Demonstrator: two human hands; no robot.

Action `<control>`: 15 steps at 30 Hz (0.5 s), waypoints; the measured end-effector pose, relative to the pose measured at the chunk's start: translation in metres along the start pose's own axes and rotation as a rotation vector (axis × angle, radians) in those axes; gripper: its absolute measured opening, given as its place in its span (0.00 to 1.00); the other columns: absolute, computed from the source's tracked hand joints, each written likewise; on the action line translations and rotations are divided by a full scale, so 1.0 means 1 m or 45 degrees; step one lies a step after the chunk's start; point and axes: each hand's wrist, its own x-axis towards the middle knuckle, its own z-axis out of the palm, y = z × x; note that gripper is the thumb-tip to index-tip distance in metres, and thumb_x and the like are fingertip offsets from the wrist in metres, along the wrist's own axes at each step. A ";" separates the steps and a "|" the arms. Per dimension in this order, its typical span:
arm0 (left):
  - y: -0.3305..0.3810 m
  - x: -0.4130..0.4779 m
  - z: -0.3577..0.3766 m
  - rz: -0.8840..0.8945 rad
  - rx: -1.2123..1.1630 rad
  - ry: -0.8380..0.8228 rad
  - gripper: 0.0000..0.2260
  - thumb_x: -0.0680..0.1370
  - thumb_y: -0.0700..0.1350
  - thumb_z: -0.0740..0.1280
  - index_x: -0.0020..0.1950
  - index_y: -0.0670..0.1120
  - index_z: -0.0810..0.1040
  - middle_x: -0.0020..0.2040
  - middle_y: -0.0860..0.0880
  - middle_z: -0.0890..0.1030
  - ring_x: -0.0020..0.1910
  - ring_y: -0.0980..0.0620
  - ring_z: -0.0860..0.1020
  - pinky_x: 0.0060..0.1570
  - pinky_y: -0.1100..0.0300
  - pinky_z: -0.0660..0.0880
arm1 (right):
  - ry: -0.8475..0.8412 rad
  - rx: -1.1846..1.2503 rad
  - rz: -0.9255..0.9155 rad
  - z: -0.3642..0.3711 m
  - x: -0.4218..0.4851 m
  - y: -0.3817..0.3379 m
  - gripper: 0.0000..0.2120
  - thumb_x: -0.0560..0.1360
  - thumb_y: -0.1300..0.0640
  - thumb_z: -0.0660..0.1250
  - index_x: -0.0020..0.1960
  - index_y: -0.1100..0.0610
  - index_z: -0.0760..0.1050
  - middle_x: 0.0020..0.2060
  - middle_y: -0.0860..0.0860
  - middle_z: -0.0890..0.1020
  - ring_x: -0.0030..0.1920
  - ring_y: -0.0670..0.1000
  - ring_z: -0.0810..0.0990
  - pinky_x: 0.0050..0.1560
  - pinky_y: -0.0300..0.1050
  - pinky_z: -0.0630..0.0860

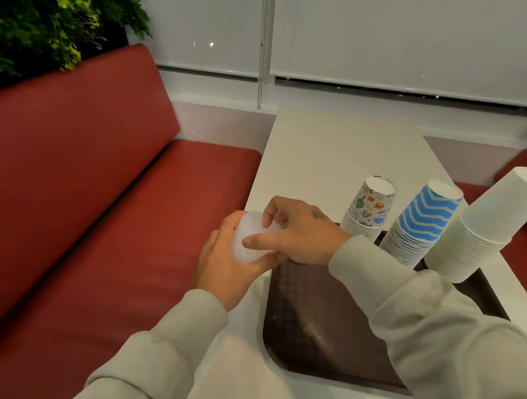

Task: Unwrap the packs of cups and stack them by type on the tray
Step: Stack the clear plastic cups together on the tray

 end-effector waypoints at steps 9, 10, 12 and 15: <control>-0.003 -0.003 0.000 -0.003 0.050 0.014 0.33 0.65 0.67 0.74 0.65 0.68 0.63 0.59 0.58 0.74 0.56 0.51 0.75 0.52 0.52 0.79 | -0.011 0.250 0.066 0.000 0.009 0.013 0.25 0.59 0.28 0.72 0.48 0.43 0.74 0.54 0.48 0.81 0.55 0.52 0.80 0.57 0.56 0.80; -0.004 -0.002 0.000 -0.005 0.034 0.021 0.32 0.65 0.67 0.75 0.64 0.69 0.63 0.58 0.58 0.74 0.56 0.52 0.75 0.52 0.53 0.78 | 0.001 0.284 0.068 0.000 0.009 0.015 0.25 0.60 0.29 0.72 0.48 0.43 0.75 0.54 0.48 0.81 0.53 0.51 0.81 0.56 0.55 0.81; -0.005 -0.001 0.000 -0.009 0.004 0.031 0.30 0.66 0.65 0.75 0.62 0.69 0.64 0.58 0.58 0.75 0.55 0.52 0.75 0.51 0.56 0.76 | 0.018 0.372 0.069 -0.001 0.011 0.019 0.23 0.61 0.32 0.75 0.48 0.45 0.76 0.53 0.50 0.82 0.52 0.51 0.82 0.52 0.53 0.83; -0.010 0.000 0.001 -0.015 -0.011 0.048 0.32 0.66 0.65 0.76 0.65 0.66 0.65 0.60 0.58 0.74 0.58 0.51 0.74 0.55 0.53 0.76 | 0.102 0.536 0.097 -0.006 0.017 0.028 0.24 0.61 0.35 0.77 0.48 0.49 0.77 0.48 0.50 0.85 0.51 0.51 0.84 0.52 0.54 0.83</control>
